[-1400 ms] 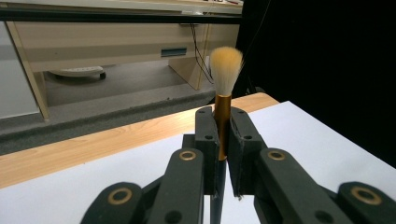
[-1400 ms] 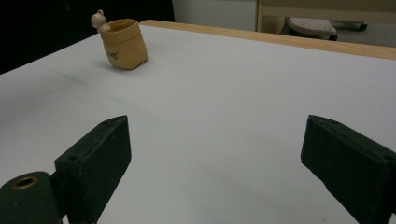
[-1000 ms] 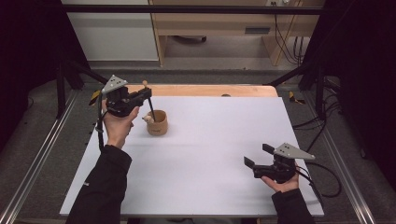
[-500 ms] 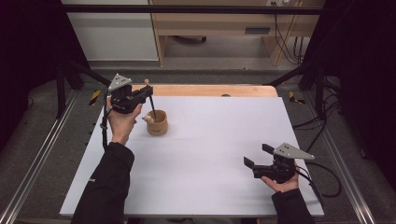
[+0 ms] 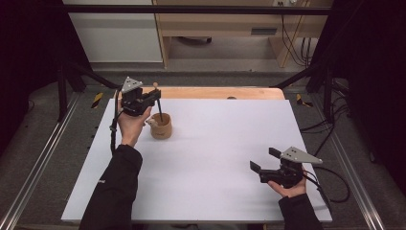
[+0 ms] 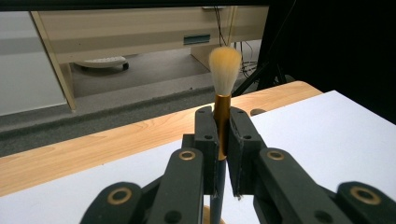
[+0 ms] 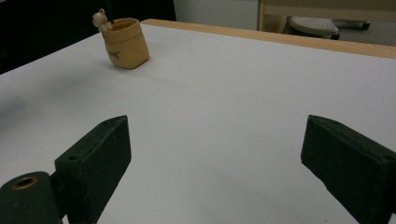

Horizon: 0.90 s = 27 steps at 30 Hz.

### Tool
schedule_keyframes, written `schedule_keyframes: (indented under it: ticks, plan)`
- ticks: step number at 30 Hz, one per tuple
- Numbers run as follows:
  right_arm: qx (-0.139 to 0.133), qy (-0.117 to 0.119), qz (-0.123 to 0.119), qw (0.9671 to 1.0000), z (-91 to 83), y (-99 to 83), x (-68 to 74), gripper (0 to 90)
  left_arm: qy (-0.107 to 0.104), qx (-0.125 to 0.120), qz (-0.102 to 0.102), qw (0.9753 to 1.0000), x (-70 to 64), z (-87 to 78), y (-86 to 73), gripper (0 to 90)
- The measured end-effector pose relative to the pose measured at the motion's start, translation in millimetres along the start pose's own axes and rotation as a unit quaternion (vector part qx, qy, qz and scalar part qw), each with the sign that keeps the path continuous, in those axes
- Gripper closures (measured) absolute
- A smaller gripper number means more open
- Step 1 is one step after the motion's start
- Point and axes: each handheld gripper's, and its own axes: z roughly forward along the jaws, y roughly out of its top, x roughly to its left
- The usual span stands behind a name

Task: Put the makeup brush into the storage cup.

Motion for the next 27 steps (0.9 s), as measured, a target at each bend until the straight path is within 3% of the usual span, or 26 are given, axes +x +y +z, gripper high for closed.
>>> schedule_keyframes:
  ticks: [16, 27]
  plan:
    - [-0.001, 0.001, 0.001, 1.0000, 0.7, -0.1, 0.4, 9.2, 0.008, 0.020, -0.002, 0.9998, 2.9, 12.6, -16.7, 83.6]
    - [0.000, 0.000, 0.000, 1.0000, 1.2, -0.4, 0.7, 9.2, 0.002, 0.031, -0.001, 0.9995, 2.8, 17.3, -27.7, 83.5]
